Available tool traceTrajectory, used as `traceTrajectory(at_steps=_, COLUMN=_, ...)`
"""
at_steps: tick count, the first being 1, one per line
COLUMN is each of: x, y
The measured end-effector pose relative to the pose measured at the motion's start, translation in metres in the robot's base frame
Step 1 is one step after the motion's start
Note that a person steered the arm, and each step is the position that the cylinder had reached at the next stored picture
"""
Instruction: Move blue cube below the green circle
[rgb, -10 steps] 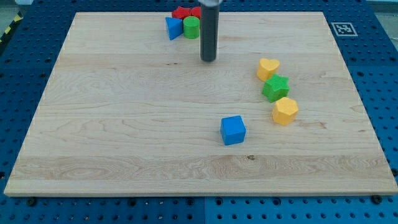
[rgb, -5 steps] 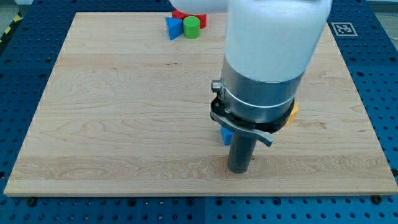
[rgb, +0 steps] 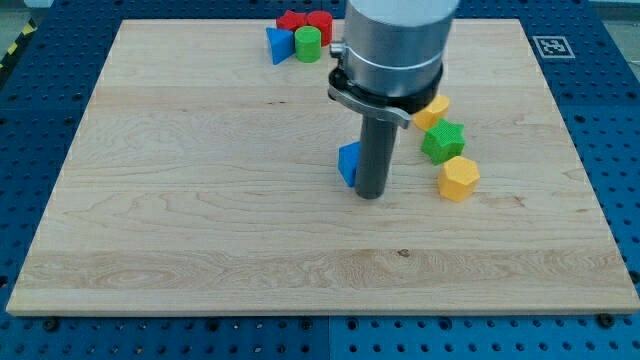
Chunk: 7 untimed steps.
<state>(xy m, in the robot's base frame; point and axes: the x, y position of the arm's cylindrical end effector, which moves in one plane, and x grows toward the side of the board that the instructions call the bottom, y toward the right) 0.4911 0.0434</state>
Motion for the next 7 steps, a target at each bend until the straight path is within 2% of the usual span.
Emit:
traceTrajectory(at_steps=5, x=-0.109, y=-0.023)
traceTrajectory(at_steps=7, x=-0.128, y=-0.03)
